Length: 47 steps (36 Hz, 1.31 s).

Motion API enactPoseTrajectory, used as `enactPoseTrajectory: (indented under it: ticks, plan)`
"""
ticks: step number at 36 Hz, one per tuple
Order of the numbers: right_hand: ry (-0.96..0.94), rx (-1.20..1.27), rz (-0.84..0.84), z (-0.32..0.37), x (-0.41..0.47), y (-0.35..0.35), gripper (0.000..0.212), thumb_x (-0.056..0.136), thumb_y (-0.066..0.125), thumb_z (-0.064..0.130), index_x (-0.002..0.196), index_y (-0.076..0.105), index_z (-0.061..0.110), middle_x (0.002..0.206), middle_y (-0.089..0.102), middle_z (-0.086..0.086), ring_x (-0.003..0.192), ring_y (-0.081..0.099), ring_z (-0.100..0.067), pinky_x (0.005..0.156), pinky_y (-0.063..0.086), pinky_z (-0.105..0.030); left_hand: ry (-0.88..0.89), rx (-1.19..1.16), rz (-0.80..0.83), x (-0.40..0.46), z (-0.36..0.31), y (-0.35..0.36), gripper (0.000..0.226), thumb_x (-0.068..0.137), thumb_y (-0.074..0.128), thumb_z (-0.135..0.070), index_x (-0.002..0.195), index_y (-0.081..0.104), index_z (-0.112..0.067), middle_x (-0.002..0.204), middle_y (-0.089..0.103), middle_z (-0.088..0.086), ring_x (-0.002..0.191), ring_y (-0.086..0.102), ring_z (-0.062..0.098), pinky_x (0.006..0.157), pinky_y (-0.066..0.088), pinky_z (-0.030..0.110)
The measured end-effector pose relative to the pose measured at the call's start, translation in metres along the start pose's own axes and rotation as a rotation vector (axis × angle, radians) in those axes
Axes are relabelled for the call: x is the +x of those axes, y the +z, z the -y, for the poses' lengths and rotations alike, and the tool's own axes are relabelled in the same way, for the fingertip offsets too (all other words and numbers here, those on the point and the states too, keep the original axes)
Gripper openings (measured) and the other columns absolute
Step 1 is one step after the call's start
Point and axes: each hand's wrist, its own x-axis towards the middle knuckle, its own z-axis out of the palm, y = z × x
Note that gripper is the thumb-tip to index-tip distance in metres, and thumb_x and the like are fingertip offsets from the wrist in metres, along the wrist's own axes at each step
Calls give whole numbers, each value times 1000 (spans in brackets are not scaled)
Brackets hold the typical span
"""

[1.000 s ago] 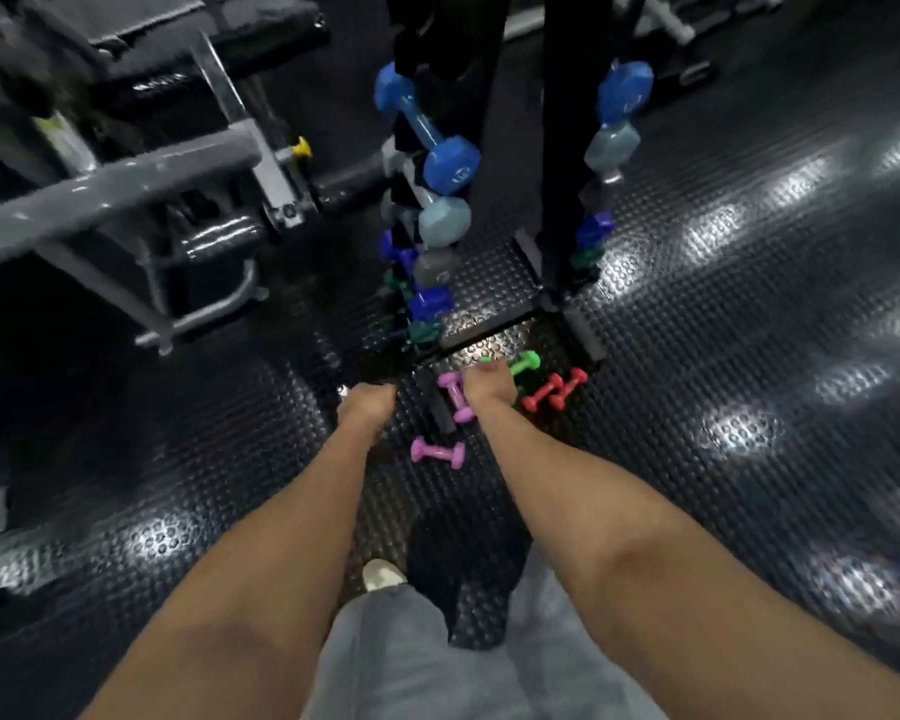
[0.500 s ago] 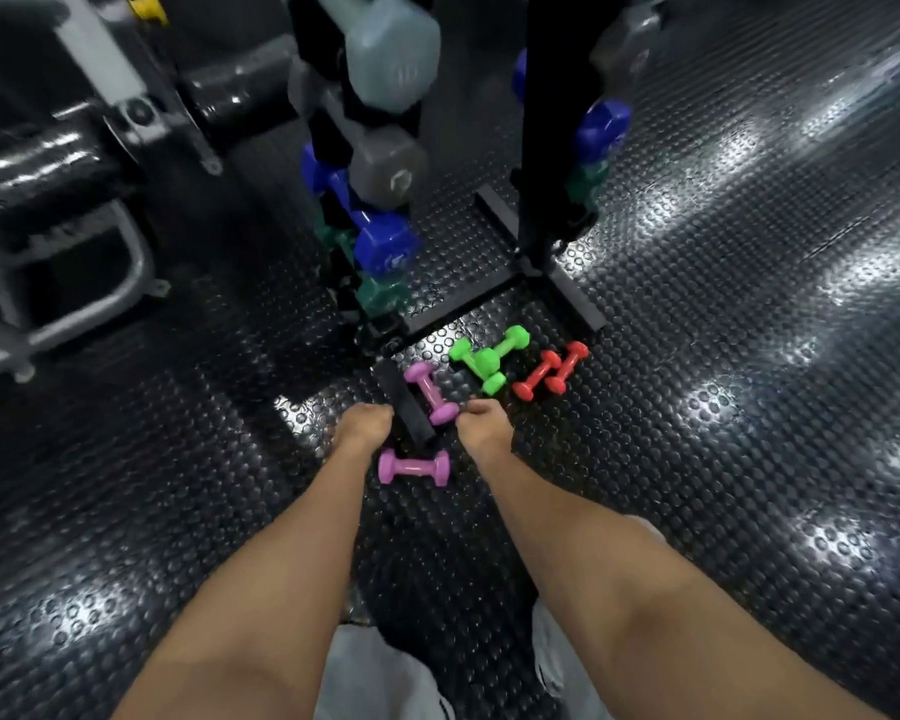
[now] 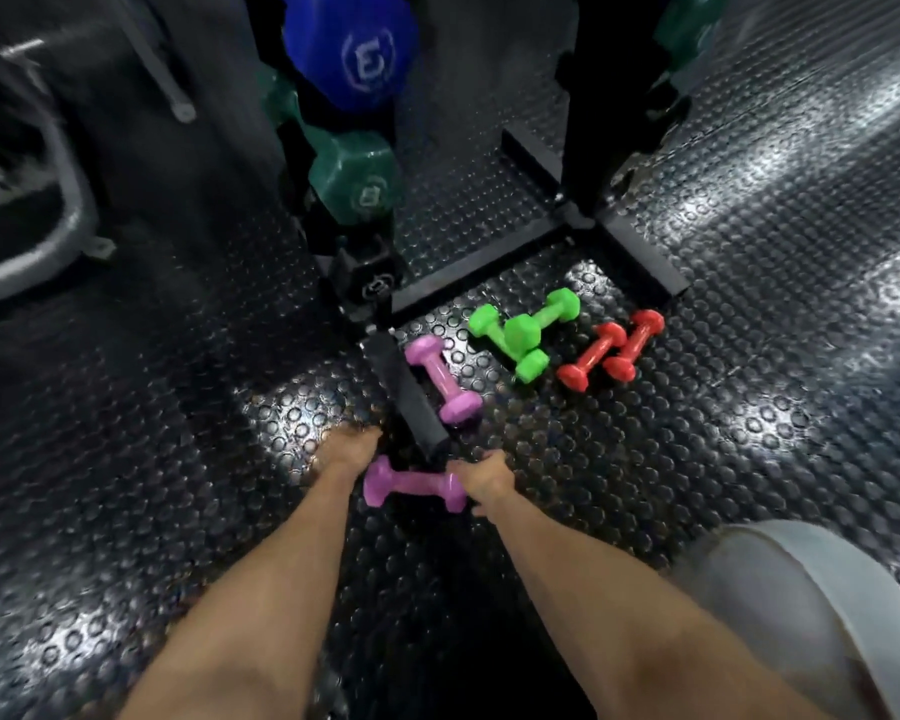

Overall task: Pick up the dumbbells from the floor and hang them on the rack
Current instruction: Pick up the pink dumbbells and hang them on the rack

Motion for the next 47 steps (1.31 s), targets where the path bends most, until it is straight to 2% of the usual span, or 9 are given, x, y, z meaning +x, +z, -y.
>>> enactPoseTrajectory:
  ticks: [11,15,18,21,25,32,39,44,47]
  plan:
    - [56,-85,20,5,39,25,67,89,63,50,139,42,10,140,42,-22,114,56,-44,70,60,-57,-170,-16,11,33,23,53,92,85,60,-66,147,37,-1,149,41,22,132,48,38,106,46,42]
    - [150,-73,43,6,38,41,70,83,72,37,139,41,10,139,33,-19,104,58,-34,59,61,-45,-212,41,-27,31,19,53,77,97,45,-57,154,29,-7,159,29,16,140,39,34,108,40,36]
    - [207,105,38,3,39,45,64,83,74,27,137,46,7,140,42,-18,113,56,-35,65,62,-44,-179,26,42,28,17,49,63,102,36,-46,146,42,0,147,47,20,129,54,31,105,45,34]
    - [196,142,64,6,23,36,50,85,67,24,130,55,6,137,50,-19,114,58,-34,66,61,-41,-200,-68,83,19,19,42,62,97,51,-43,138,48,4,130,59,22,106,67,35,89,57,38]
    - [141,211,62,16,-12,18,45,85,65,17,127,52,8,131,52,-21,112,59,-36,66,62,-45,-216,-247,47,-5,15,25,80,84,55,-59,139,46,-2,128,61,22,114,63,40,99,52,48]
    - [-22,342,100,80,-142,-46,31,101,45,19,126,52,3,103,56,-16,85,58,-28,66,55,-42,-139,-445,-123,-129,-49,-64,61,81,67,-55,124,50,-15,107,65,11,97,64,31,94,53,41]
    - [-105,308,59,170,-311,-118,29,97,44,41,111,46,16,116,58,-17,101,62,-35,63,55,-39,-85,-687,-228,-255,-127,-174,30,82,74,-40,81,53,-19,94,66,11,93,65,31,87,52,36]
    - [-156,240,34,227,-402,-162,51,98,37,41,113,65,1,101,64,-15,80,60,-28,49,35,-21,-28,-703,-251,-330,-183,-247,30,81,71,-42,87,56,-18,92,63,6,85,57,26,79,42,33]
    - [-193,219,33,259,-458,-188,46,97,42,42,102,66,2,89,64,-12,69,65,-27,52,50,-29,-19,-725,-261,-372,-216,-290,28,80,72,-40,86,57,-17,91,62,5,87,55,26,79,39,31]
